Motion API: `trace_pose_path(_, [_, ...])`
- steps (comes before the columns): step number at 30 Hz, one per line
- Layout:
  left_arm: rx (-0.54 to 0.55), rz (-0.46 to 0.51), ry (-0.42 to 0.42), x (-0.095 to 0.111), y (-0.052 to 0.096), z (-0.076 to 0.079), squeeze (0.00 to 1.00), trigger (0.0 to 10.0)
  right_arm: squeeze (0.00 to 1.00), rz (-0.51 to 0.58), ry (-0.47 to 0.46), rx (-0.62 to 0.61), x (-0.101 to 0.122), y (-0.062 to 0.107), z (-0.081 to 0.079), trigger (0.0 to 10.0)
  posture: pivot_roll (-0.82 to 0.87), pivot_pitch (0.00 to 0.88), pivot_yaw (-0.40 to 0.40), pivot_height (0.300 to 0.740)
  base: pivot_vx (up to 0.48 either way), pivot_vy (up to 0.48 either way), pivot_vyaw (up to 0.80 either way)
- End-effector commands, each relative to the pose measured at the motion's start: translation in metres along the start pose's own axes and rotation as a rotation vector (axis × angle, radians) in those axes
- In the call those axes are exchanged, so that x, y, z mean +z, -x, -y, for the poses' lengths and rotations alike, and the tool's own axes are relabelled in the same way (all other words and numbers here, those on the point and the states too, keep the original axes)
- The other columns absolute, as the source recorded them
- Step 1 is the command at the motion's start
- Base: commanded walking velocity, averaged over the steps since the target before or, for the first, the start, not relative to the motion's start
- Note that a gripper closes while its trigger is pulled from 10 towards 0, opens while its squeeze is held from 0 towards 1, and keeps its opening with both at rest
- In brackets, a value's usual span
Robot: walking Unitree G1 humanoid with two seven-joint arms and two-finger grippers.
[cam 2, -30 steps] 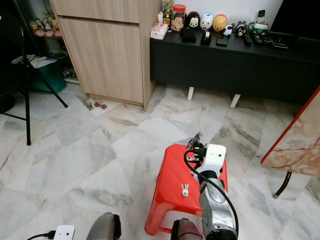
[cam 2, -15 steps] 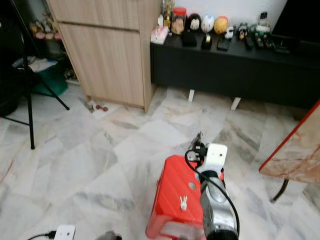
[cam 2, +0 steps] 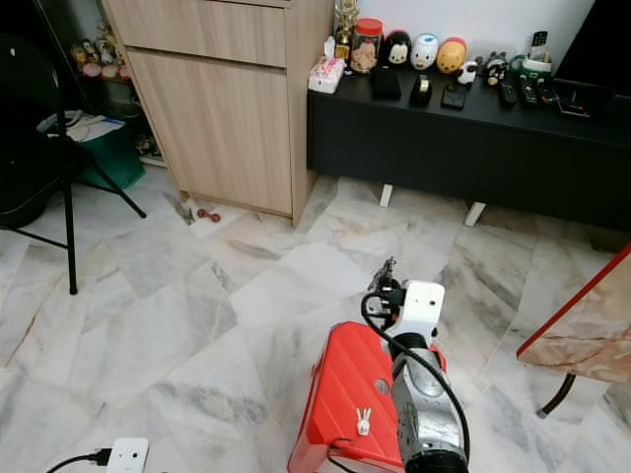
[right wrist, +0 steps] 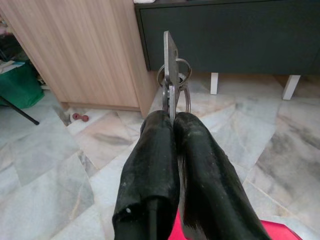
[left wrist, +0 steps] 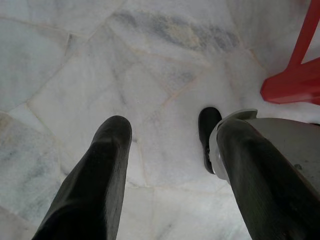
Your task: Hang keys on a hook
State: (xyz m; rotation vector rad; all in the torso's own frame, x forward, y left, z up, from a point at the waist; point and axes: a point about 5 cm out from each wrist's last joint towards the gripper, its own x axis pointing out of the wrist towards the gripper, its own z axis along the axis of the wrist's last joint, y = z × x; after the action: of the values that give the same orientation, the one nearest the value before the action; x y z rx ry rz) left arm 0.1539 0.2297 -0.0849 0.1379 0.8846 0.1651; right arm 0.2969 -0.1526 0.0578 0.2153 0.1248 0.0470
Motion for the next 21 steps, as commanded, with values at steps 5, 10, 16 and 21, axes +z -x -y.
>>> trace_pose_path(5, [-0.005,-0.024,0.012,-0.0077,0.0022,0.0012,0.00,10.0,0.00,0.019,0.001,0.011,0.0066,-0.0010,-0.0027,10.0,0.09,0.081,-0.061,0.737,-0.289,0.000,0.00])
trace_pose_path(10, [-0.005,-0.022,0.012,-0.0075,0.0022,0.0010,0.00,10.0,0.00,0.019,0.004,0.015,0.0075,-0.0020,-0.0033,10.0,0.09,0.081,-0.061,0.737,-0.292,0.000,0.00])
trace_pose_path(16, [-0.005,-0.019,0.012,-0.0070,0.0021,0.0008,0.00,10.0,0.00,0.019,0.005,0.011,0.0084,-0.0025,-0.0034,10.0,0.09,0.082,-0.059,0.737,-0.290,0.000,0.00])
trace_pose_path(21, [-0.005,-0.017,0.012,-0.0066,0.0020,0.0006,0.00,10.0,0.00,0.010,0.010,0.000,0.0082,-0.0031,-0.0023,10.0,0.09,0.083,-0.058,0.737,-0.290,0.000,0.00])
